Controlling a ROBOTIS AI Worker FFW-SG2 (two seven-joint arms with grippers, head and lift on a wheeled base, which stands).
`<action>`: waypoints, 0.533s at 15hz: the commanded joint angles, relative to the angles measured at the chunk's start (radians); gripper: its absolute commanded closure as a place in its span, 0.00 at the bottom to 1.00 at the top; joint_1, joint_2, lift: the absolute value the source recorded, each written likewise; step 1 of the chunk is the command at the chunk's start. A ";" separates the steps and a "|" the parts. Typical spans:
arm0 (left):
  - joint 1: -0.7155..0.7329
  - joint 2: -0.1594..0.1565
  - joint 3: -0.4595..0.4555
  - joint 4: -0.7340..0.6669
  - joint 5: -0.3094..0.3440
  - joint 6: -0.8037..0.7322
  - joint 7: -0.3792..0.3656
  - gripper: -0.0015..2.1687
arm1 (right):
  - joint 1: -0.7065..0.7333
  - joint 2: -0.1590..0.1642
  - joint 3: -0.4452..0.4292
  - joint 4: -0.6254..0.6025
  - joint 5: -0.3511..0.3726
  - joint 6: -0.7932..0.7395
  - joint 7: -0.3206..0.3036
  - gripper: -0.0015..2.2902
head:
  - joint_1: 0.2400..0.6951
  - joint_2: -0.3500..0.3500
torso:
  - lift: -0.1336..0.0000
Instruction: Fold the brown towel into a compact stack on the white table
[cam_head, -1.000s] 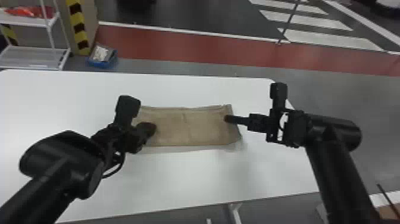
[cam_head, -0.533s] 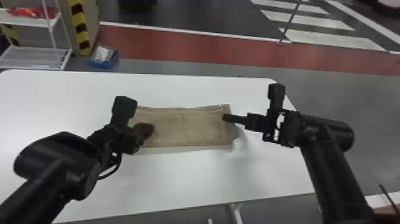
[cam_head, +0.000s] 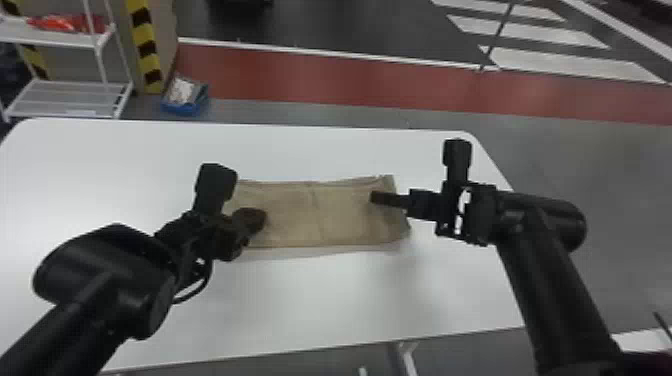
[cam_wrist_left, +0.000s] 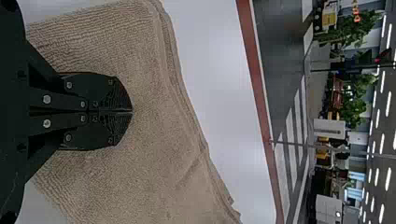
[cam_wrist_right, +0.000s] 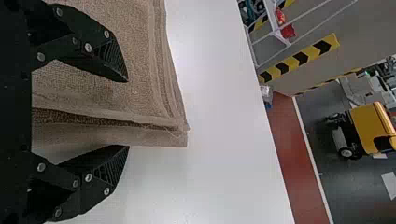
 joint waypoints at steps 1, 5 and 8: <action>0.004 0.005 0.002 -0.007 0.000 0.001 -0.001 0.99 | -0.019 0.002 0.007 0.030 0.001 0.006 0.004 0.26 | 1.00 0.21 | 0.10; 0.010 0.015 0.016 -0.021 0.000 0.001 -0.004 0.99 | -0.041 0.003 0.013 0.062 -0.002 0.027 0.030 0.41 | 1.00 0.23 | 0.10; 0.012 0.021 0.019 -0.022 0.002 0.007 -0.004 0.99 | -0.039 0.002 -0.033 0.061 -0.071 0.049 0.066 0.53 | 1.00 0.24 | 0.10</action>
